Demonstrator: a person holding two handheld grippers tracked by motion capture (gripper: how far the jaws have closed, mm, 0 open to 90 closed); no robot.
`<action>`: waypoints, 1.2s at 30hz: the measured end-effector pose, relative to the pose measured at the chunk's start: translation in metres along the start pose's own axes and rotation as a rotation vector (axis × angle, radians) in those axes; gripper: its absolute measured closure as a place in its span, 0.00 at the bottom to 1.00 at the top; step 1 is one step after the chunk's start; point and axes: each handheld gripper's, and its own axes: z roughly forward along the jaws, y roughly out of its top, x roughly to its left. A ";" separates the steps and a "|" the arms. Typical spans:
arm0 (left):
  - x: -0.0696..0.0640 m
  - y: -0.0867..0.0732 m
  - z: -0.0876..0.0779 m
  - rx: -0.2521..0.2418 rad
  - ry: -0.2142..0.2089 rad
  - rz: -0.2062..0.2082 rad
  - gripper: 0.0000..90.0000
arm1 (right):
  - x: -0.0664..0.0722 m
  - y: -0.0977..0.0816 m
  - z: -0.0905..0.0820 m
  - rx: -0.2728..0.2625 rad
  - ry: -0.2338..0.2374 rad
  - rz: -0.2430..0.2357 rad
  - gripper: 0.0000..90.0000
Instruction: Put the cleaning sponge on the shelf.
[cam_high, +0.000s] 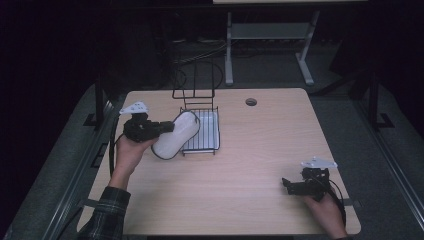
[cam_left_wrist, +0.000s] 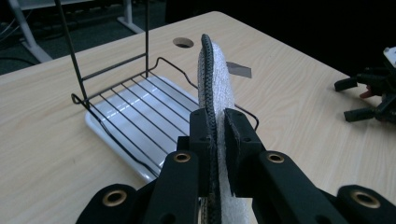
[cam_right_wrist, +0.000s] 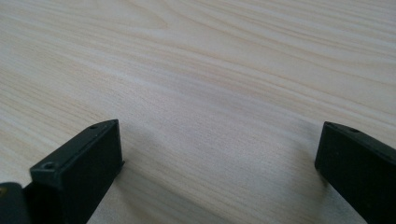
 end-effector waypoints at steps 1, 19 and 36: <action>0.001 0.001 0.002 0.003 0.004 0.004 0.91 | 0.000 0.000 0.000 0.000 0.000 0.000 0.00; 0.020 0.011 0.040 -0.027 -0.005 -0.035 0.91 | 0.000 0.000 0.000 -0.001 0.000 -0.002 0.00; 0.042 0.012 0.066 -0.001 -0.005 -0.062 0.91 | 0.000 0.000 0.000 -0.001 0.000 -0.001 0.00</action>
